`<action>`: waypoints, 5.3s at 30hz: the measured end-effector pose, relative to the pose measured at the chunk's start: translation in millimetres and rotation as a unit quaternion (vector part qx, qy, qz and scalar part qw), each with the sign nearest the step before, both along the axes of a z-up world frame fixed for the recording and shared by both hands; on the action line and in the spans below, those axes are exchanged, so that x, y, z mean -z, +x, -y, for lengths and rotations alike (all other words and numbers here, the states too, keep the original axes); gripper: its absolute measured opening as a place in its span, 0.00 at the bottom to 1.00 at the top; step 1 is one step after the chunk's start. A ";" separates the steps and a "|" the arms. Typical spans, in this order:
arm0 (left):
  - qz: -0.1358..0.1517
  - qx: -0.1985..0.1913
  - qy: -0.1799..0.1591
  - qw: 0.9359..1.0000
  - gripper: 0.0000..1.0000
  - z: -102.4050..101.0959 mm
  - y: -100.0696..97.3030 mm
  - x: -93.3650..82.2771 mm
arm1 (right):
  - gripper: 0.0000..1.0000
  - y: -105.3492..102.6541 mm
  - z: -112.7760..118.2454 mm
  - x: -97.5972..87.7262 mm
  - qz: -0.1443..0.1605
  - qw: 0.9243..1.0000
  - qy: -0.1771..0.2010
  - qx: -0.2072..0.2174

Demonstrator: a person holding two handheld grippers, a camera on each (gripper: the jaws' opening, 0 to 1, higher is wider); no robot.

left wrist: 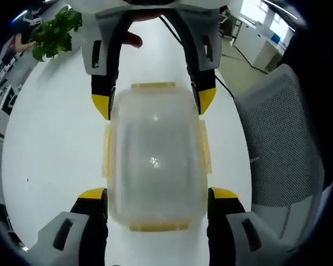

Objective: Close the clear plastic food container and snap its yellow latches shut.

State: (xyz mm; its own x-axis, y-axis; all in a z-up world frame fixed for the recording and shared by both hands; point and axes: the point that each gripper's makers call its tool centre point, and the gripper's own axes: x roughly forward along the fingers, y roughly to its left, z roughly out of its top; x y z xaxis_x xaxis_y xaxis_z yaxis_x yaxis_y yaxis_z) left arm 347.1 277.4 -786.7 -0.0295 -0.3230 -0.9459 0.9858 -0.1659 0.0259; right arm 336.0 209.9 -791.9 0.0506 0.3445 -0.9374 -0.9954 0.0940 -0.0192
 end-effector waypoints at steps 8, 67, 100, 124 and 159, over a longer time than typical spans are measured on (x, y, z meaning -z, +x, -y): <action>0.014 -0.012 0.011 1.000 0.74 0.9 -1.5 3.9 | 0.75 -0.2 -0.5 1.5 0.000 1.000 0.001 0.006; 0.009 -0.026 -0.023 0.999 0.74 -93.9 10.7 3.9 | 0.75 10.9 -96.1 2.4 0.002 1.000 -0.010 0.023; 0.007 -0.043 -0.032 0.999 0.76 -127.2 8.0 4.6 | 0.75 9.6 -131.2 2.4 0.006 1.000 -0.011 0.017; 0.004 -0.044 -0.052 0.998 0.76 -123.1 24.8 3.6 | 0.75 26.6 -126.8 2.3 0.006 1.000 -0.015 0.018; 0.007 -0.041 -0.051 0.998 0.76 -120.1 83.0 2.6 | 0.75 85.0 -124.9 1.2 0.011 0.999 -0.008 0.031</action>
State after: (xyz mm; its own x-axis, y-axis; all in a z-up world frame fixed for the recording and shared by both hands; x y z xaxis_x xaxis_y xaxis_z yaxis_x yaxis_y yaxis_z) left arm 430.1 397.4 -789.3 0.0149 -0.4183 -0.9082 0.9954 -0.0797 0.0531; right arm 420.9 334.8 -793.1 0.0913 0.3250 -0.9413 -0.9870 0.1550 -0.0422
